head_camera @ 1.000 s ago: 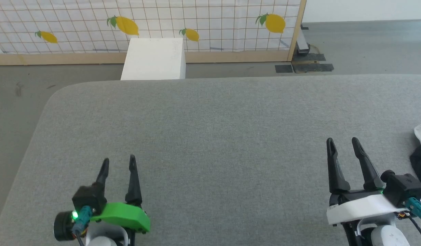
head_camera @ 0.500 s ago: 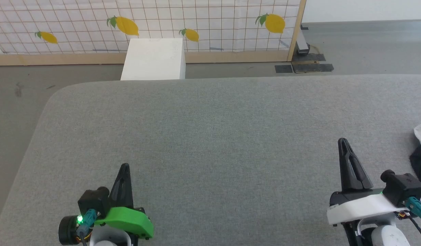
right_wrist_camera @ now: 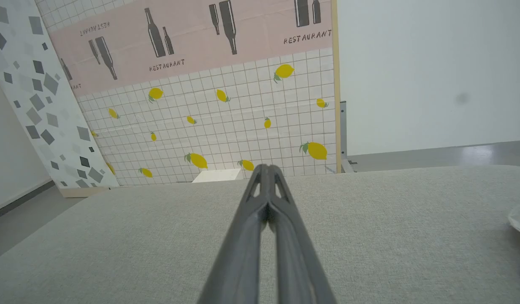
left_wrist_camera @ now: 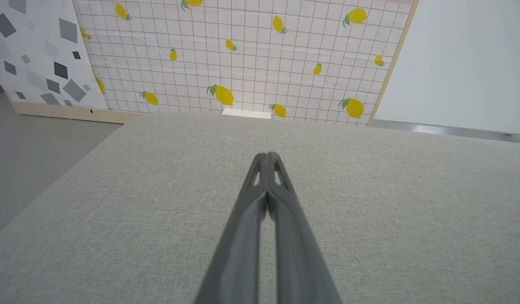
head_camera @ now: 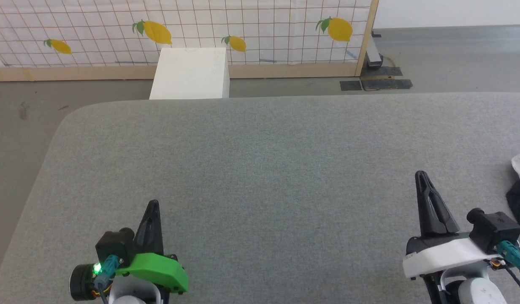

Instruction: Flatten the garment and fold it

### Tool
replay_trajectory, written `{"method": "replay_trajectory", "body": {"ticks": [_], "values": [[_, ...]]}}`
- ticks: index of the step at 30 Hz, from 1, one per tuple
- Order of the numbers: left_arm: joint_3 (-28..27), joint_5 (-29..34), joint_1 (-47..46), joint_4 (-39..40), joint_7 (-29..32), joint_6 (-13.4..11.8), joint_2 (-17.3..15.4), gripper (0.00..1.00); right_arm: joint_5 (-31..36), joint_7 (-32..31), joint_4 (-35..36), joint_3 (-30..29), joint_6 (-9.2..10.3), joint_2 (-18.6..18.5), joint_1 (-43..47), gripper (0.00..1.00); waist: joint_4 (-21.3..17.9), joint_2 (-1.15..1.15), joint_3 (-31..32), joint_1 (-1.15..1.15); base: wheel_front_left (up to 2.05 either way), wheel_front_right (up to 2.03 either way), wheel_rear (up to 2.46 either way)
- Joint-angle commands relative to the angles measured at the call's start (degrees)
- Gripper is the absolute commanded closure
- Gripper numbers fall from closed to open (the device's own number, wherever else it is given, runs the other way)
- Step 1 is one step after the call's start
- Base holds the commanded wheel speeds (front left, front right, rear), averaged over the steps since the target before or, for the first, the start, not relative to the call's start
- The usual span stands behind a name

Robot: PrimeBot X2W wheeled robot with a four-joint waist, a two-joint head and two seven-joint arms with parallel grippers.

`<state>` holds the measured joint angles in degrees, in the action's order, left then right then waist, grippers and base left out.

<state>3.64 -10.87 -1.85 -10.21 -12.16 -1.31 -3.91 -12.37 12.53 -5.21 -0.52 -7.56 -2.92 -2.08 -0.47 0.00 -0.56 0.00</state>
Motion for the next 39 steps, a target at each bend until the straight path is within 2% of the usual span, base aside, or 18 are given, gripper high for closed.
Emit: {"method": "replay_trajectory", "body": {"ticks": [1,39], "values": [[-0.24,1.05,0.30,0.47,0.23,0.20,0.17,1.00,0.83,-0.38,0.45,0.04,0.01,0.01,0.35,1.00,0.01,0.00,0.01,0.00,0.00,0.00,0.00],[-1.48,4.61,0.86,4.00,4.55,0.61,0.48,1.00,5.01,-4.78,2.17,0.22,0.04,0.02,0.98,1.00,0.18,0.00,0.21,0.00,0.00,0.00,0.00]]}}
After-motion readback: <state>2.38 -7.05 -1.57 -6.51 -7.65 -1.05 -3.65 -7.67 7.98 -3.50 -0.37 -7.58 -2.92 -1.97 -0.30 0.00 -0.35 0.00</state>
